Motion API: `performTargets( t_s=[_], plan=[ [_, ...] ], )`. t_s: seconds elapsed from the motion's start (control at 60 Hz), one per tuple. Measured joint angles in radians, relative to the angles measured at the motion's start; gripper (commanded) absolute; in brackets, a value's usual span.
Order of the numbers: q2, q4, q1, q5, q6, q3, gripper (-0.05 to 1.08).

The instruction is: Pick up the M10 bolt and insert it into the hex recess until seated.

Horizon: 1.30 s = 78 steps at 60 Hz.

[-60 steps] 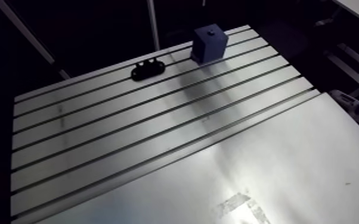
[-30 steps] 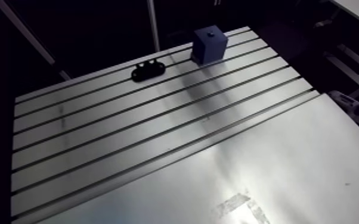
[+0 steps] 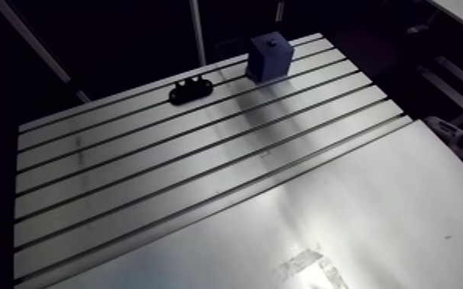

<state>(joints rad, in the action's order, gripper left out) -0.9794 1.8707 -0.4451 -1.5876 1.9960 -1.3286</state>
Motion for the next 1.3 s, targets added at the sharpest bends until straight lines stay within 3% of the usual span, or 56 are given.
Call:
performTargets(
  t_s=[0.833,1.3],
  plan=[
    [0.032,0.037,-0.001,0.006,0.011,-0.022,1.08],
    [0.033,0.039,0.001,-0.002,0.011,-0.035,1.08]
  ],
)
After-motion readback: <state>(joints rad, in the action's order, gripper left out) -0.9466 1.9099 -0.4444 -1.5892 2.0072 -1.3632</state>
